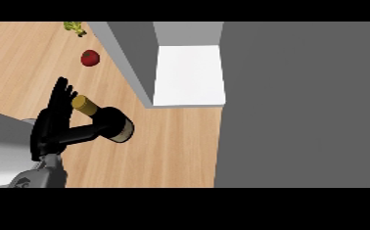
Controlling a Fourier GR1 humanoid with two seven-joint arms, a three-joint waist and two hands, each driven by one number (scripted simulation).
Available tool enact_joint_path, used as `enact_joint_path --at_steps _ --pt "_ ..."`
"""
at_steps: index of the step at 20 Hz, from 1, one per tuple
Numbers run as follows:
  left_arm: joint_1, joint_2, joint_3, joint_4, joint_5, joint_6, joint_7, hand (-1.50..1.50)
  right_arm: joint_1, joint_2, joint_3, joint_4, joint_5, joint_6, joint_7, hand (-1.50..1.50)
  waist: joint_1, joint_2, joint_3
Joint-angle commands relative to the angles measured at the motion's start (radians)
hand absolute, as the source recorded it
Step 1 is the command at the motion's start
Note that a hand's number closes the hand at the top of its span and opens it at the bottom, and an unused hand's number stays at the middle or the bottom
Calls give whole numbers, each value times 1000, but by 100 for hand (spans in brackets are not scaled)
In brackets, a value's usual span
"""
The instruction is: Pick up the wine, place it into the cabinet and close the cabinet
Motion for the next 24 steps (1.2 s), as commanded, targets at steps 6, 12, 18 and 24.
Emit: enact_joint_path --at_steps 6,12,18,24 --pt "3 -55 -14 175 -9 -36 -167 -150 98 -36 8 -251 -40 19 61 -150 -2 -1 0" --pt "13 -76 -15 306 -19 -62 -277 -150 91 -28 -20 -254 -48 -3 66 -150 -1 -1 0" --pt "-34 -88 -12 322 0 -63 -251 -150 43 -39 -45 -282 -82 -9 126 -150 3 -3 1" --pt "-96 -64 95 493 101 -144 -376 -150 12 -16 5 -221 -22 -29 111 -150 5 1 0"
